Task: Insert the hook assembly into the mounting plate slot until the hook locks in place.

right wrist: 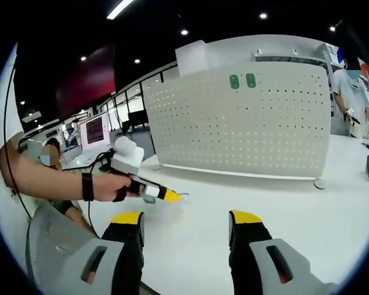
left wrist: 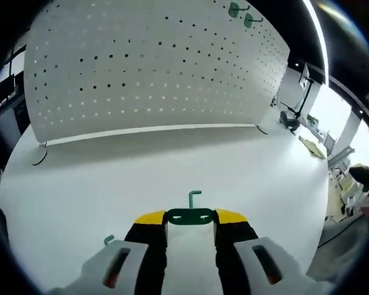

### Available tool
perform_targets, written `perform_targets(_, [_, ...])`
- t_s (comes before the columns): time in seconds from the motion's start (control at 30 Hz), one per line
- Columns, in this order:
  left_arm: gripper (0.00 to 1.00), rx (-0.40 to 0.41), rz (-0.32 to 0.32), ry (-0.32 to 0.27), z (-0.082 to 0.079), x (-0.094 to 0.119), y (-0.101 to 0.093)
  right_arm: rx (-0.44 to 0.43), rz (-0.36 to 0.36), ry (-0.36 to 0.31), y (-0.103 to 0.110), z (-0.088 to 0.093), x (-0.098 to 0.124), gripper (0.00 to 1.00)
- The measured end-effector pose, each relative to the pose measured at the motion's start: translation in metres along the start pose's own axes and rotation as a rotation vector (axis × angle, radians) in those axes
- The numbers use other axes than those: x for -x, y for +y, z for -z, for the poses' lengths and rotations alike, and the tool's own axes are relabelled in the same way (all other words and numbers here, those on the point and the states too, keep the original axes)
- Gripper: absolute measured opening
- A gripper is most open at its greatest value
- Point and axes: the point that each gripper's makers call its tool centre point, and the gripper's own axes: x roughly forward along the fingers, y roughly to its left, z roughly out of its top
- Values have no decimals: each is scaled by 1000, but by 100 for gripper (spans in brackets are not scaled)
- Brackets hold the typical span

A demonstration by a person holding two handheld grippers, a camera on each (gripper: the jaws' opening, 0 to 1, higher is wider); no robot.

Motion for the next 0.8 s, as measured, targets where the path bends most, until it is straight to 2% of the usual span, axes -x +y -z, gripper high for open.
perform_targets(0.23, [29,40,57,-1,3,8,-13,-4,-12,0,3,1,-1,56])
perform_targets(0.3, [29,59,102,-5,2,12,-22,-5,-16,-1,4,1,-1,56])
perform_targets(0.37, [29,123,152,-10,0,16,-31,-11,-18,4,5,3,-1,55])
perform_targets(0.7, [29,97,201,-9,-4,25,-42,-7,-27,-2,6,1,-1,55])
perform_targets(0.8, [29,100,240,4,-3,29,-51,-8,-25,-3,6,1,-1,55])
